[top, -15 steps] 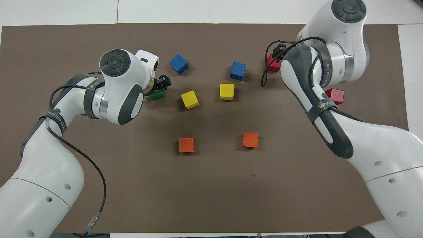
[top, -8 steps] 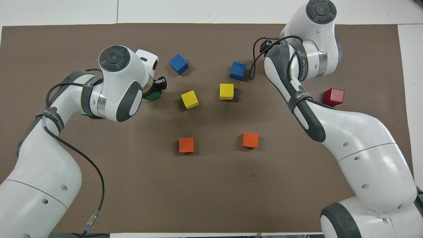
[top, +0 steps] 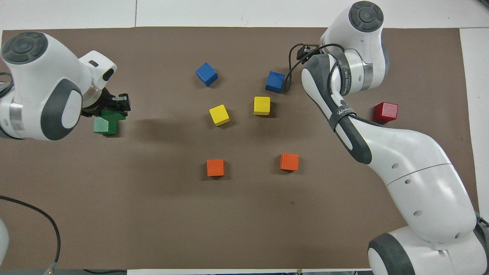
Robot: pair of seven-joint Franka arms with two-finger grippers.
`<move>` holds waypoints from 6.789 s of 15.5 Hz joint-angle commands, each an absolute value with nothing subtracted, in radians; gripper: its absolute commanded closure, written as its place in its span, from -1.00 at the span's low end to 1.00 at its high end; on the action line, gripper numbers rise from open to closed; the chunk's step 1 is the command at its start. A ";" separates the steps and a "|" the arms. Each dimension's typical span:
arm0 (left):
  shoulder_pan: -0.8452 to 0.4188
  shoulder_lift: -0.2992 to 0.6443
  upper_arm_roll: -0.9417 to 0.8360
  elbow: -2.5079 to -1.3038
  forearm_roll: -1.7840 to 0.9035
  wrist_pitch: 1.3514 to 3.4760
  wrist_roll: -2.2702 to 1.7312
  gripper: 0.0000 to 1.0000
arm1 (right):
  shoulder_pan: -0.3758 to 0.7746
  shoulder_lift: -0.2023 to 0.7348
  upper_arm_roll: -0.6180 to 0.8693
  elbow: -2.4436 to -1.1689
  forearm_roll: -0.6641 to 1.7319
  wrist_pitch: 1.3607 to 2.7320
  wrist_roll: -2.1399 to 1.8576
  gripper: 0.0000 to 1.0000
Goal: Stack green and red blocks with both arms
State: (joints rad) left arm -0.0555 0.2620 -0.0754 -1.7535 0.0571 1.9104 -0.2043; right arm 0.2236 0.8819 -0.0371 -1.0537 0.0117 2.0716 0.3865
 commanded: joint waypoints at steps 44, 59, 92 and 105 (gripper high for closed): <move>0.072 0.184 -0.084 -1.957 -0.003 2.091 0.037 -1.00 | -0.061 0.331 -0.029 -1.893 0.025 2.319 0.126 1.00; 0.055 -0.063 -0.091 -1.833 -0.011 1.675 0.031 -1.00 | -0.045 0.308 -0.026 -1.754 0.014 2.132 0.173 -1.00; -0.051 -0.045 -0.026 -1.703 -0.002 1.566 0.002 -1.00 | -0.009 0.018 -0.028 -1.605 -0.057 1.606 0.012 -1.00; -0.051 -0.051 -0.020 -1.700 -0.002 1.575 0.003 -1.00 | -0.015 0.021 -0.028 -1.600 0.005 1.606 0.041 -1.00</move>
State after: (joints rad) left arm -0.0355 -0.0441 -0.0335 -1.7062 0.0017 1.5808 0.0166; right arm -0.0041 0.0413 -0.0328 -1.5731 -0.0169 1.5818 0.0294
